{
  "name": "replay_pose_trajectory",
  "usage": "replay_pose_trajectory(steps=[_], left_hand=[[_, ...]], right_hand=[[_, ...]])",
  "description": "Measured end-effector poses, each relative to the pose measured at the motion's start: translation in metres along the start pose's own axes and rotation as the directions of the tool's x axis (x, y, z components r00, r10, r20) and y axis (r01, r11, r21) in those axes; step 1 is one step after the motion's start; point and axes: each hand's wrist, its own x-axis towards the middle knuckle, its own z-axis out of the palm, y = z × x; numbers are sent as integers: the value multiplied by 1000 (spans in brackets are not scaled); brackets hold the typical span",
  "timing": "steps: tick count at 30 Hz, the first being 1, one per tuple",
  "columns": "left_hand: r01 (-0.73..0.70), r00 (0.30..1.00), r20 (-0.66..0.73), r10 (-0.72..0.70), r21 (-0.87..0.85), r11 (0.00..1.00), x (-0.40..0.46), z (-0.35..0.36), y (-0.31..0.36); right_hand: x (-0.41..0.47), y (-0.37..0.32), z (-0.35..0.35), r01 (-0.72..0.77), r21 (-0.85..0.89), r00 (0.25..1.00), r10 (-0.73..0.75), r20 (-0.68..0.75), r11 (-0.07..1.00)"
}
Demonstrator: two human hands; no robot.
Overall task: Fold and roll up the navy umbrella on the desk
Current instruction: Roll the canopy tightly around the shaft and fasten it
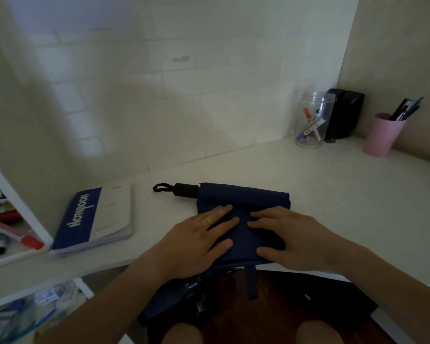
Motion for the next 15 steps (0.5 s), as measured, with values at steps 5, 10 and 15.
replay_pose_trajectory(steps=[5,10,15], left_hand=[[16,998,59,-17,12,1000,3,-4,2],[2,998,64,-6,72,997,-2,-6,5],[-17,1000,-21,19,96,995,-1,-10,12]], right_hand=[[0,-4,12,74,-71,996,-71,46,995],[-11,-2,15,-7,35,976,0,218,999],[4,-10,4,101,-86,985,-112,-134,991]])
